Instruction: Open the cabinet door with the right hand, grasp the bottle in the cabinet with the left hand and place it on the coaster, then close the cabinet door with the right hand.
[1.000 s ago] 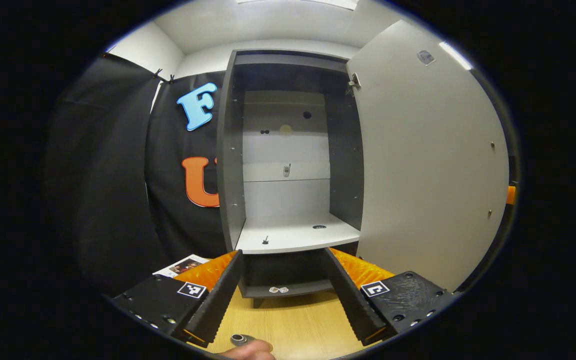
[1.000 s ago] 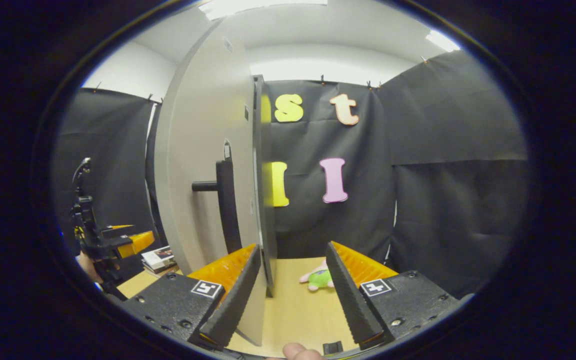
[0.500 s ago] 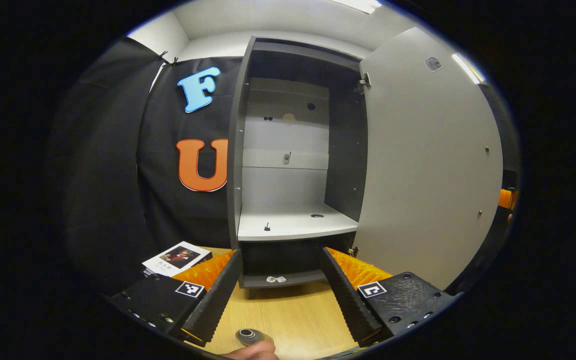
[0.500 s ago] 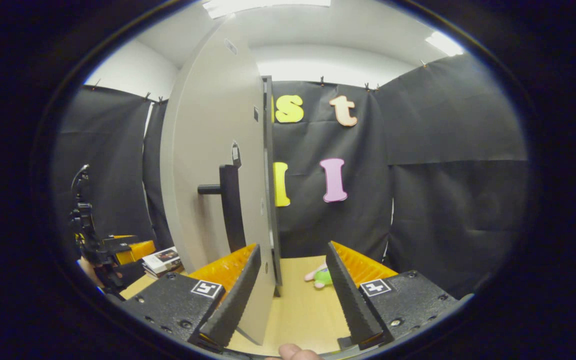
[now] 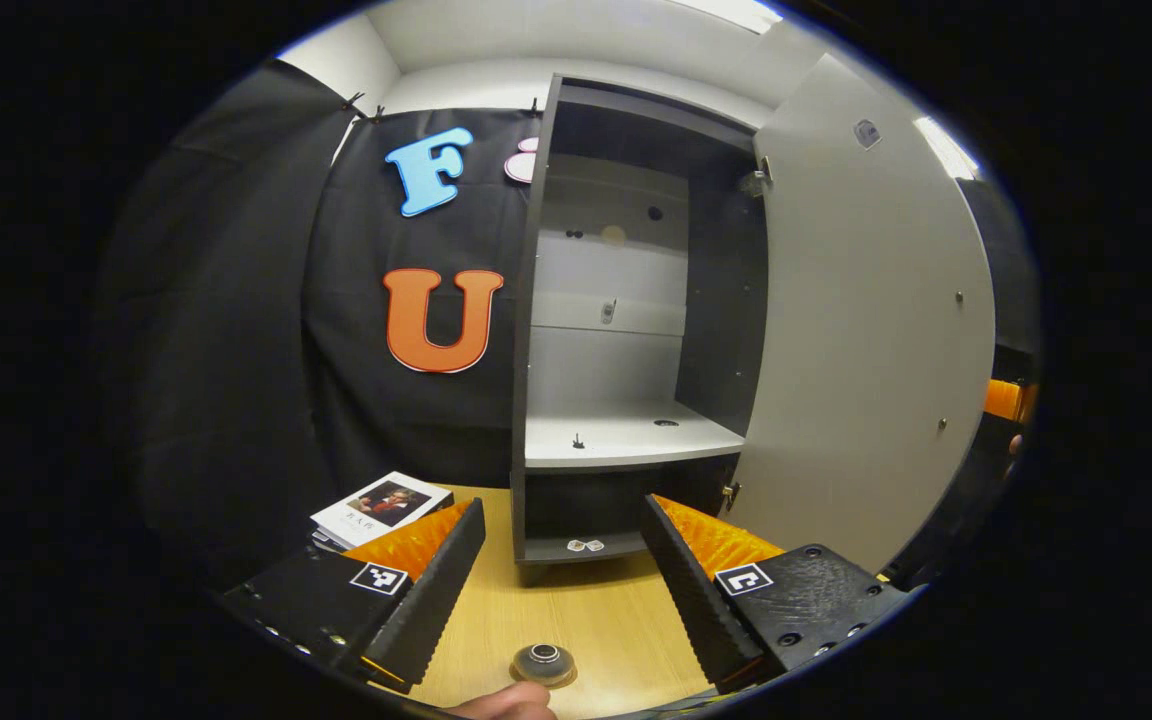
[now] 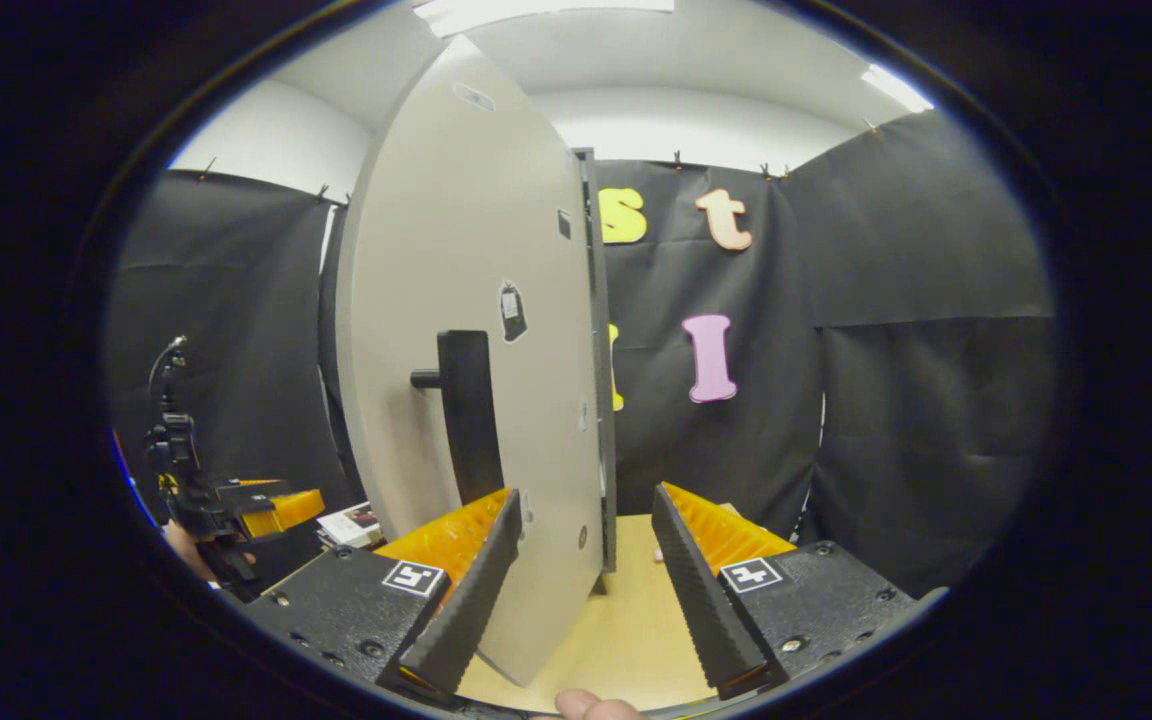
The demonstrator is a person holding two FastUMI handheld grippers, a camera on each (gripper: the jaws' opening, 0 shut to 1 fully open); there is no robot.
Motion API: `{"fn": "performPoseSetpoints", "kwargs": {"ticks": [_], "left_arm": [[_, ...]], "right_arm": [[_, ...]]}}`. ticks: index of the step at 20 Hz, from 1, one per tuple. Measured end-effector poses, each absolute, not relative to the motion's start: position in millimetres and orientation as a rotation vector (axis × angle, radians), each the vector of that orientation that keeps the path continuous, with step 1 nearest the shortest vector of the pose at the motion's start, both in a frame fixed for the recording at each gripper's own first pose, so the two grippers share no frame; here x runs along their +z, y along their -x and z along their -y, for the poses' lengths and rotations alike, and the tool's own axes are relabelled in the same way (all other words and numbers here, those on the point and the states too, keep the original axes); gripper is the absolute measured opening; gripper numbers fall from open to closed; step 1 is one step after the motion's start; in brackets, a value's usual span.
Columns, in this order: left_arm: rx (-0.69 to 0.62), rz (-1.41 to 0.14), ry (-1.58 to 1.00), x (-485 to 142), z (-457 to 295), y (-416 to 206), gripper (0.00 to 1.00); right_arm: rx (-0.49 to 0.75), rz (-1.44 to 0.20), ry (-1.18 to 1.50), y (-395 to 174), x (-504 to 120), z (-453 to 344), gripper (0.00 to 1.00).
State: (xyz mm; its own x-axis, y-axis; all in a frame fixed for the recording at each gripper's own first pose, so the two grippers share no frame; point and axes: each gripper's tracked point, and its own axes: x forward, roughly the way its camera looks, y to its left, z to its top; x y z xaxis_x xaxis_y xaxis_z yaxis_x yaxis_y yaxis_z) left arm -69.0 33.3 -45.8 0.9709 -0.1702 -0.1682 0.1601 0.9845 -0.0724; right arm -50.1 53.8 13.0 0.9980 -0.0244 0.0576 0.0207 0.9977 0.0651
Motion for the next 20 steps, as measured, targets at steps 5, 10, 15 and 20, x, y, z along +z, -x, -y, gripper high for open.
{"fn": "performPoseSetpoints", "kwargs": {"ticks": [5, 10, 15, 20], "left_arm": [[-0.144, -0.188, 0.051, -51.9, -55.6, 80.5, 0.96], [-0.089, -0.201, 0.063, -61.4, -84.6, 85.4, 0.96], [-0.038, -0.213, 0.091, -67.4, -108.6, 89.3, 0.96], [0.017, -0.221, 0.095, -72.3, -133.3, 95.2, 0.96]], "right_arm": [[0.017, 0.038, -0.087, 30.9, 15.5, -79.5, 0.87], [0.068, 0.042, -0.035, 12.7, 19.9, -110.4, 0.86], [0.159, 0.017, -0.024, -11.7, 19.4, -147.7, 0.86], [0.270, 0.002, -0.004, -32.0, 18.0, -188.2, 0.87]]}}
